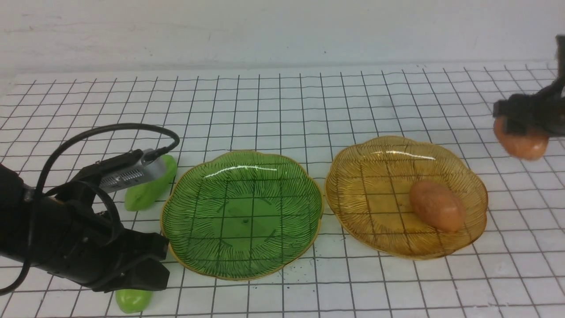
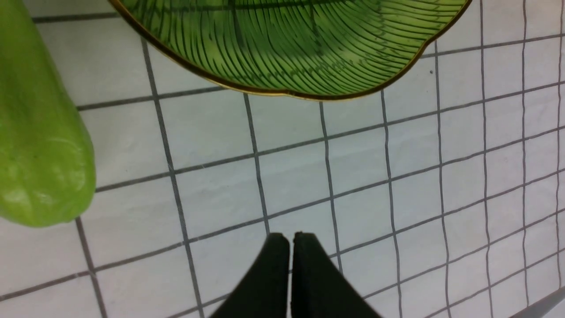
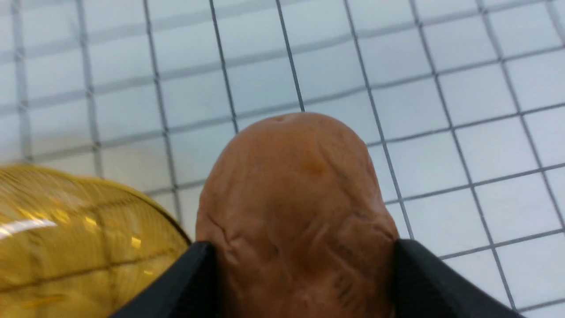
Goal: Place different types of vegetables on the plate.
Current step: 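Put the potato onto the plate, then put the green cucumber next to the left plate into that plate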
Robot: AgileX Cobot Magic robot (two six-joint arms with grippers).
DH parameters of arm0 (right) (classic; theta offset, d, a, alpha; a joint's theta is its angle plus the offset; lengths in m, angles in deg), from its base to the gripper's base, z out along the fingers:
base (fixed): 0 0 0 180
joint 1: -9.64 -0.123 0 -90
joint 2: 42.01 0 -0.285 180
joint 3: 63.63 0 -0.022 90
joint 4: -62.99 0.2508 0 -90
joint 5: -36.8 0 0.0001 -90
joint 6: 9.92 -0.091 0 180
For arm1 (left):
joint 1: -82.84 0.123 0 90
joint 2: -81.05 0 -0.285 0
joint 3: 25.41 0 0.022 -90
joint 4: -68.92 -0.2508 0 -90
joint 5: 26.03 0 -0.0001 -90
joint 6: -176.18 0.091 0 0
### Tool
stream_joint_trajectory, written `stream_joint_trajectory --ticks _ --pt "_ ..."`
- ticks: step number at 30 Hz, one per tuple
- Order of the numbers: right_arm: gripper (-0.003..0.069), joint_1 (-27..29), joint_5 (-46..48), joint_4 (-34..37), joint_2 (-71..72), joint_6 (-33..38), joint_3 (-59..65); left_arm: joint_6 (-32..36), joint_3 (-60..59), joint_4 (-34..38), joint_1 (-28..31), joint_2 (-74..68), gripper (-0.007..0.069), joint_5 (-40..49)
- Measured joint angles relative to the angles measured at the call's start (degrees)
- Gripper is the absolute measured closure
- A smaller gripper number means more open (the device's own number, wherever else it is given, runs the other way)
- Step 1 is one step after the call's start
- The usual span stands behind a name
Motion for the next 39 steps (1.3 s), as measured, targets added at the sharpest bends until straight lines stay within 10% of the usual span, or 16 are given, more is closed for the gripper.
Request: stream_joint_trajectory --ticks 10,22,32,39 --pt "0.0197 -7.54 6.05 16.19 2.02 10.98 -0.74 0.0 0.0 -0.05 0.0 0.0 0.0631 -1.1" --pt "0.0195 -17.86 7.06 15.62 -4.23 16.98 -0.74 0.0 -0.57 -0.05 0.0 0.0 0.0631 -2.22" --pt "0.0015 -18.05 10.28 15.37 -4.59 16.98 -0.74 -0.24 -0.57 -0.05 0.0 0.0 0.0629 -2.2" --pt "0.0083 -18.05 19.4 12.58 -2.62 17.33 -2.78 -1.42 -0.57 -4.21 0.0 0.0 0.0568 -4.01"
